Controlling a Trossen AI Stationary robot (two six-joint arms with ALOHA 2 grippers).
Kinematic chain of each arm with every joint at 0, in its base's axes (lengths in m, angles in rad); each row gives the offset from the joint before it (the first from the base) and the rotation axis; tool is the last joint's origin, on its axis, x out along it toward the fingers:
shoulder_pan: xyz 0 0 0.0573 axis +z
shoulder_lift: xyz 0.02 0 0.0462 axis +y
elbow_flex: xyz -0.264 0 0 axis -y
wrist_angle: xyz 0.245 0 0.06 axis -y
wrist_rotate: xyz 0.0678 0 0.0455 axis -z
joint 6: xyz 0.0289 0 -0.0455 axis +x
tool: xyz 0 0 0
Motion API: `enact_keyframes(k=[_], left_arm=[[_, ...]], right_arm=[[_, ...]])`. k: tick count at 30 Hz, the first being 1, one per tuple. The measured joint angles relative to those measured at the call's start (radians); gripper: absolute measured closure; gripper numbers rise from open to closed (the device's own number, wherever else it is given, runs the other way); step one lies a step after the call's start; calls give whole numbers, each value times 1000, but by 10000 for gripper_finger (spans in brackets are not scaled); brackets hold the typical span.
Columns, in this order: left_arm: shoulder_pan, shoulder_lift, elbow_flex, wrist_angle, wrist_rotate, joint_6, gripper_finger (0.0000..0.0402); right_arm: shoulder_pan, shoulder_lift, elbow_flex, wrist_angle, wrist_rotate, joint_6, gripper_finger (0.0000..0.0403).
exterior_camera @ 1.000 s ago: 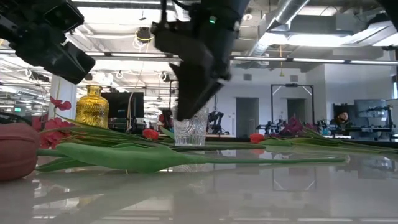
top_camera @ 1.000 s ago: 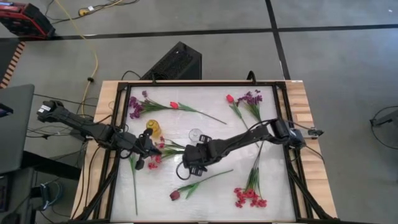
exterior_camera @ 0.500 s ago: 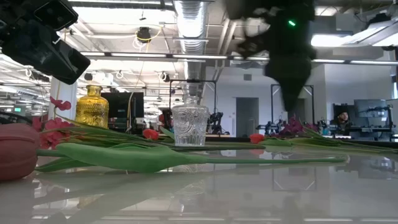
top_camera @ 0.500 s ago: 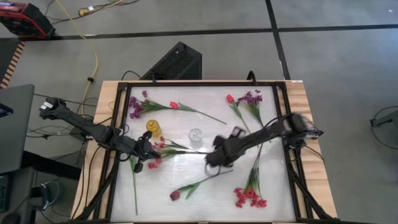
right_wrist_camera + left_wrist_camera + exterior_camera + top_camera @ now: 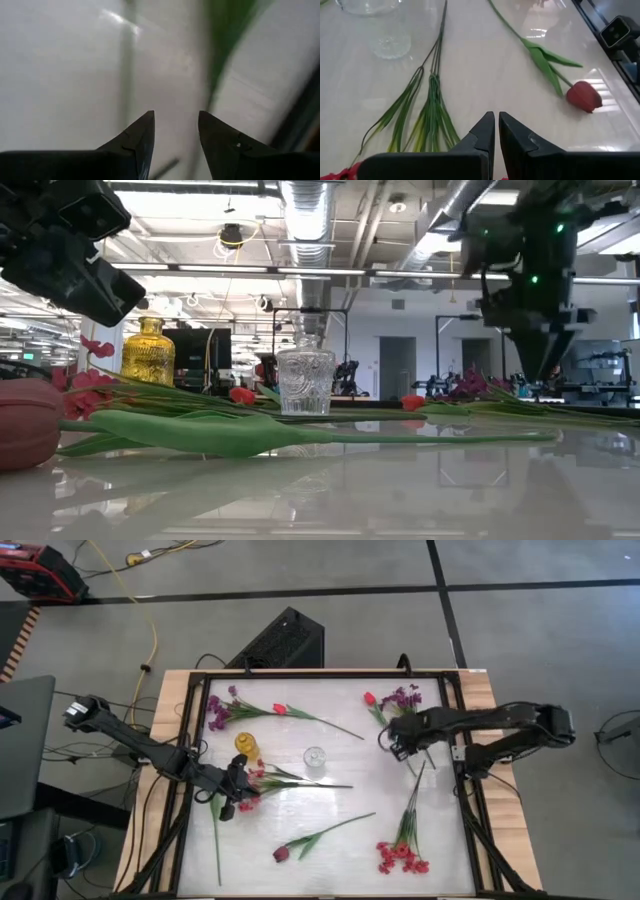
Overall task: Sort flowers into vase by color
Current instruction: Put the violet flower into the yellow vase
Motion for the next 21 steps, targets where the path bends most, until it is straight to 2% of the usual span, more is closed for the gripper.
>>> enact_keyframes(k=[6, 16, 21], left_arm=[[0, -1, 0, 29, 0, -1, 388], [0, 0, 0, 28, -23, 16, 388], [0, 0, 0, 21, -23, 21, 388]], right_arm=[[-164, 8, -32, 19, -2, -161, 225], [-305, 32, -56, 121, -43, -285, 225], [-356, 117, -56, 163, -89, -323, 225]])
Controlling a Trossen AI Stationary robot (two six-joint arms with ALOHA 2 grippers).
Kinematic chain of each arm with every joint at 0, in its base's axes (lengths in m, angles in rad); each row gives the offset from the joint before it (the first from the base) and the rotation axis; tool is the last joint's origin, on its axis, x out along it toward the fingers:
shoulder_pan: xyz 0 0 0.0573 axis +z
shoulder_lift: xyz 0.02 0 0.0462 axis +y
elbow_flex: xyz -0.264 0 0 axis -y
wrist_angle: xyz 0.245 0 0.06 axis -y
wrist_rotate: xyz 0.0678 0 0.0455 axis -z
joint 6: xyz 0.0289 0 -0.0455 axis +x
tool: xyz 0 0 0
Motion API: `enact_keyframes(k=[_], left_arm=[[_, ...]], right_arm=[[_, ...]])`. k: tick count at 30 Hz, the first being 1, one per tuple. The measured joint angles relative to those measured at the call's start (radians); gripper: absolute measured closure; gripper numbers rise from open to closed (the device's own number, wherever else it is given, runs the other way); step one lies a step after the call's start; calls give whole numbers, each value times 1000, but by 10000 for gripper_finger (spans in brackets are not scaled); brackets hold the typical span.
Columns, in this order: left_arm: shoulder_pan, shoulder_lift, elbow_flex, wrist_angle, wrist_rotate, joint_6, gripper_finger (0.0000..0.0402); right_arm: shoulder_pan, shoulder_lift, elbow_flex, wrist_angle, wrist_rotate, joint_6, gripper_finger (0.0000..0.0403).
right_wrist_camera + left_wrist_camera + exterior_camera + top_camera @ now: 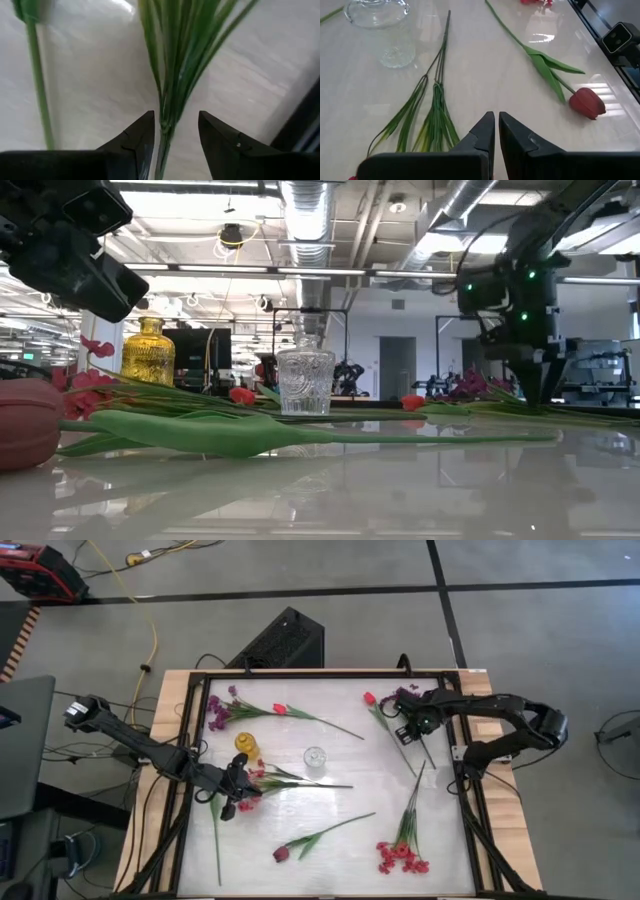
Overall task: Sort flowers into vase by color
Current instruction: Put the violet flower into the yellow vase
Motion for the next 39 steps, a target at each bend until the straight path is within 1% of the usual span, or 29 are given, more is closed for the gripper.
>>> enact_keyframes(k=[3, 5, 7, 9, 12, 15, 21, 24, 26, 28, 29, 31, 33, 34, 36, 39], left_arm=[[0, 0, 0, -4, 0, 0, 388], [0, 0, 0, -9, 0, 0, 388], [0, 0, 0, -13, 0, 0, 388], [0, 0, 0, -20, -1, 0, 388], [0, 0, 0, -23, -2, 1, 388], [0, 0, 0, -23, -2, 9, 388], [0, -4, 12, -30, -10, 73, 388], [0, -21, 19, -29, -14, 118, 388], [0, -40, 19, -34, -38, 148, 388], [0, -67, 19, -40, -80, 178, 388], [0, -82, 19, -48, -108, 189, 388], [-2, -118, 18, -76, -163, 192, 388], [-6, -162, 6, -78, -204, 192, 388], [-11, -190, -4, -80, -216, 195, 388], [-18, -251, -24, -84, -226, 201, 388], [-26, -349, -45, -79, -230, 227, 388]], right_arm=[[-13, 68, 1, 39, -43, -27, 225], [-15, 100, 5, 51, -43, -39, 227], [-14, 119, 6, 52, -43, -40, 238], [-7, 124, 10, 50, -31, -34, 260], [11, 98, 20, 30, 21, 20, 313], [12, 36, 32, 19, 63, 63, 366], [53, -152, 64, -1, 64, 139, 368], [104, -269, 104, 13, 66, 161, 368], [158, -341, 133, 73, 70, 172, 368], [228, -408, 149, 198, 107, 168, 368], [268, -437, 149, 290, 130, 150, 368], [356, -468, 145, 521, 198, 95, 368], [449, -461, 127, 786, 260, 5, 367], [491, -441, 111, 933, 278, -52, 366], [561, -370, 85, 1221, 276, -168, 364], [630, -200, 80, 1557, 272, -288, 363]])
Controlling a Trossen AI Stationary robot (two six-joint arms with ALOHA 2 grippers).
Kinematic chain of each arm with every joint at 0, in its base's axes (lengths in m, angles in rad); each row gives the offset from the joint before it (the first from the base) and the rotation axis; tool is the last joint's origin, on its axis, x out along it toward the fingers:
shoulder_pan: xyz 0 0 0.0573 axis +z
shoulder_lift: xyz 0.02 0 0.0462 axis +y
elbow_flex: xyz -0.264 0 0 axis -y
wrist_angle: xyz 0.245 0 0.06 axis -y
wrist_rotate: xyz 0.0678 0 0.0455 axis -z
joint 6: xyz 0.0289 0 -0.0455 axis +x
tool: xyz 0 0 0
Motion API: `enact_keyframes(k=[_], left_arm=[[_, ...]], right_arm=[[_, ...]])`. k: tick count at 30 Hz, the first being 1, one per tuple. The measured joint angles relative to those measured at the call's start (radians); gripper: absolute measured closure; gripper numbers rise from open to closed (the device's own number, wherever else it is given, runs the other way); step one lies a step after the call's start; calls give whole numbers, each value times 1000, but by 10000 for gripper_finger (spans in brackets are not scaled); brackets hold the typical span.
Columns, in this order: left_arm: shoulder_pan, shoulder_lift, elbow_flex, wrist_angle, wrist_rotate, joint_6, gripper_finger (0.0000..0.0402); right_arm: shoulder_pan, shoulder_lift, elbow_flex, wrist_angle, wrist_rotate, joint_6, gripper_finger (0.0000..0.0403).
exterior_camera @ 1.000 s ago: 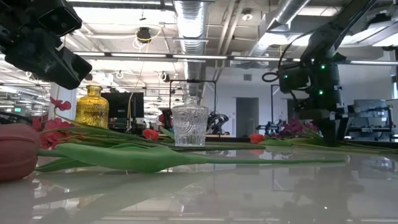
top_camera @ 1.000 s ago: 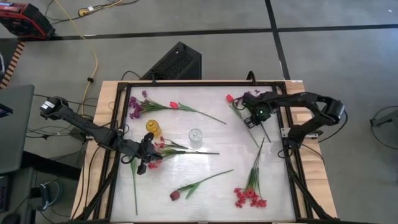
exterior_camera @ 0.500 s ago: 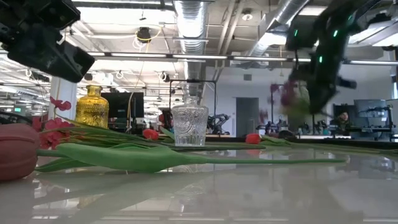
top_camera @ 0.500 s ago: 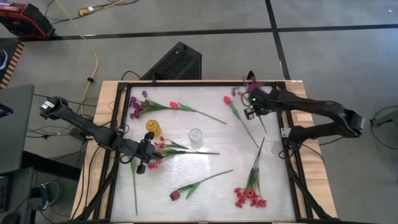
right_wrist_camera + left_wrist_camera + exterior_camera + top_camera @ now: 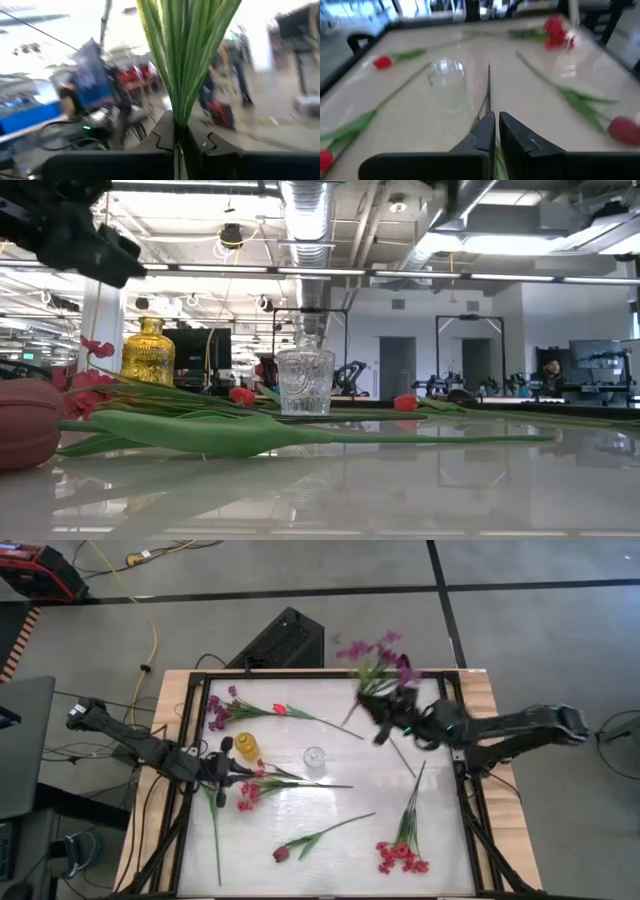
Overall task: Sort flowers into vase by color
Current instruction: Put the violet flower into the yellow vase
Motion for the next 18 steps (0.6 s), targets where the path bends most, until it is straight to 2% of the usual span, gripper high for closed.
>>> enact_keyframes(k=[4, 7, 10, 14, 18], left_arm=[[-6, -136, -32, 99, -3, 58, 388], [-6, -236, -79, 199, -47, 94, 388], [-6, -333, -125, 232, -147, 96, 388], [-6, -460, -157, 180, -305, 88, 389], [-6, -492, -156, 19, -583, 18, 397]], right_arm=[[35, 280, 69, 358, -44, -83, 363], [30, 491, 193, 483, -109, -87, 362], [10, 672, 364, 495, -169, -88, 362], [-37, 854, 591, 435, -241, -75, 361], [-81, 960, 755, 325, -285, -12, 361]])
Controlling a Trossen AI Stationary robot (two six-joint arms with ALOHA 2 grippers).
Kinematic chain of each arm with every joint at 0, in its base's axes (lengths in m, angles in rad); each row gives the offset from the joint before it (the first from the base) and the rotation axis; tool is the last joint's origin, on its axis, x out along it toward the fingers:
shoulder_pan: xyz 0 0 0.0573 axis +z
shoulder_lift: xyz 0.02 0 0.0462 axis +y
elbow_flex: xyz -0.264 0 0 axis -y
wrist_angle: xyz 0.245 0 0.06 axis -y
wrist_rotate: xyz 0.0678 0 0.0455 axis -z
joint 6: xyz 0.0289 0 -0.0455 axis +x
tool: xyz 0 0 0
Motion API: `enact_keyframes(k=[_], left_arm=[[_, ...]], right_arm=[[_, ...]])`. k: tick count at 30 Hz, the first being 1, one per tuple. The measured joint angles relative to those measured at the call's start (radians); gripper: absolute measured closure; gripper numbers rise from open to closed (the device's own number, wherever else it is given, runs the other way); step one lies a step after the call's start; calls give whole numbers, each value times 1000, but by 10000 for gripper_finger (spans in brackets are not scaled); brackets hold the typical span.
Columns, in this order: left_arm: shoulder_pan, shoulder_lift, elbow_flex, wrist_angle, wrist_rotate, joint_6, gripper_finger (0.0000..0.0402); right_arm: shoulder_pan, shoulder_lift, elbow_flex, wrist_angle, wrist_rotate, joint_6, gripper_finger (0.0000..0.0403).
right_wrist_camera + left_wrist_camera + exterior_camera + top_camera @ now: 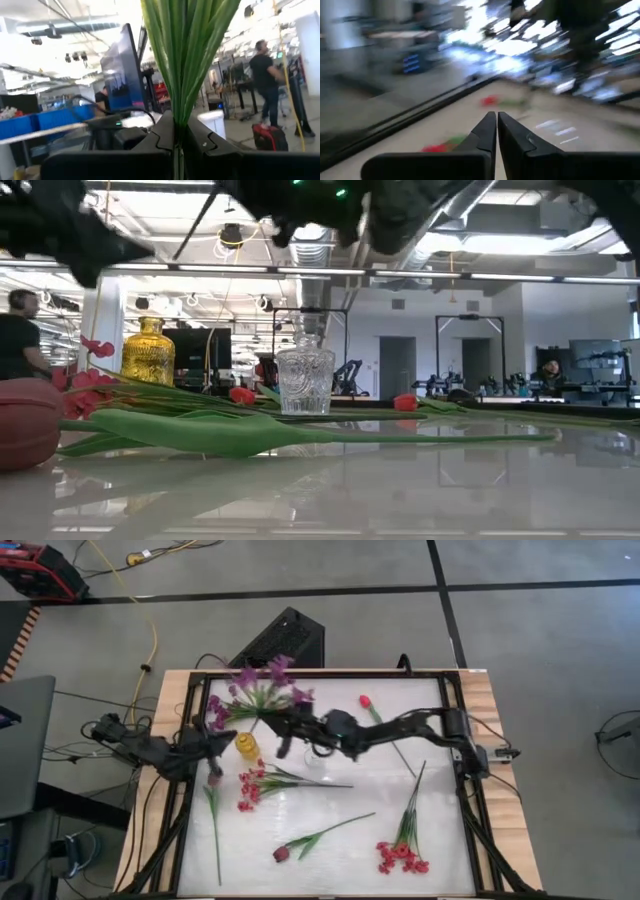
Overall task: Sort flowers into vase by color
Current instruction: Put the violet flower into the yellow vase
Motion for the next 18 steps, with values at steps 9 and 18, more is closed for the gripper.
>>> enact_keyframes(k=[9, 18], left_arm=[[1, 6, 0, -233, -290, -153, 401], [16, 6, 0, -248, -293, -160, 401]], right_arm=[[-31, 116, 172, -161, -61, 55, 361], [-31, 113, 173, -205, -45, -5, 360]])
